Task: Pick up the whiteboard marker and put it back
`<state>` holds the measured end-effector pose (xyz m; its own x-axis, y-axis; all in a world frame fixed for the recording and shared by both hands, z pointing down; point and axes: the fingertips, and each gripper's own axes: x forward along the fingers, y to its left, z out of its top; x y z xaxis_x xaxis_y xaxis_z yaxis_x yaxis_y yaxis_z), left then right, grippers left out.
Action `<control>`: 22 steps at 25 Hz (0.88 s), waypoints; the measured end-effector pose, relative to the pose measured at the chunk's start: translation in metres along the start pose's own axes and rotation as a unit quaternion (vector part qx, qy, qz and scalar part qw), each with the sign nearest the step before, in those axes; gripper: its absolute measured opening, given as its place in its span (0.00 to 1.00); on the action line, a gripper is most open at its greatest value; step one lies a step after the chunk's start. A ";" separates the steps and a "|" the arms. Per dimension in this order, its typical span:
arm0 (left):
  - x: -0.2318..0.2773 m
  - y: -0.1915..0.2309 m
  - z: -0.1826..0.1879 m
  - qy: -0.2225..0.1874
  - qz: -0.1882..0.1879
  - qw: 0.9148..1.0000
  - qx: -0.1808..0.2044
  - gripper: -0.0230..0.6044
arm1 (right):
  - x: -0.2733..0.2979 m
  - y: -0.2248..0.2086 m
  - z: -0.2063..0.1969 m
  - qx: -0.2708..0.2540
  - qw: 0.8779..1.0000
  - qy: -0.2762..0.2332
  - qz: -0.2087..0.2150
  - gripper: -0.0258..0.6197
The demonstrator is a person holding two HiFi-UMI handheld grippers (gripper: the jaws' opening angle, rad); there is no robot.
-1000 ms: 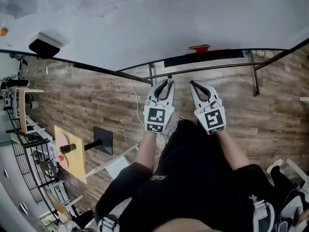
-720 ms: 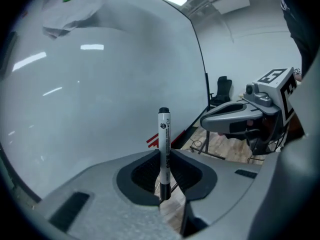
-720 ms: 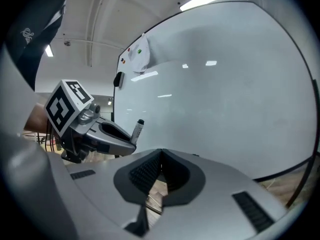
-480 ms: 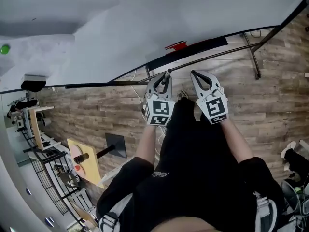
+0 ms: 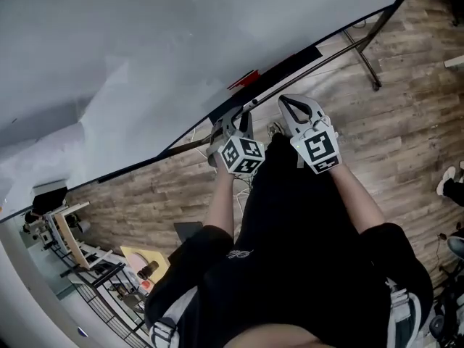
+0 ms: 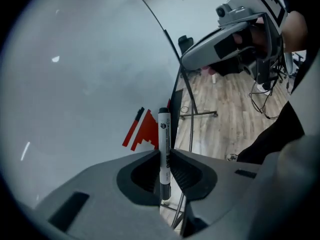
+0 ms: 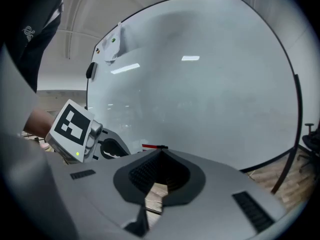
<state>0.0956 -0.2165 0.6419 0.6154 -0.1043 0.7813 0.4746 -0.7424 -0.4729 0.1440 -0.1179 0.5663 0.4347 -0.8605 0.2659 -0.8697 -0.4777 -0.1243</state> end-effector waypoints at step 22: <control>0.079 -0.004 -0.039 0.096 -0.082 0.989 0.081 0.13 | 0.024 -0.042 -0.022 0.031 0.996 0.040 -0.076 0.04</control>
<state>0.1181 -0.2478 0.7215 0.3978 -0.1267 0.9087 0.6626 -0.6454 -0.3800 0.1857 -0.1146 0.5984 0.5381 -0.7614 0.3616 -0.7777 -0.6139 -0.1354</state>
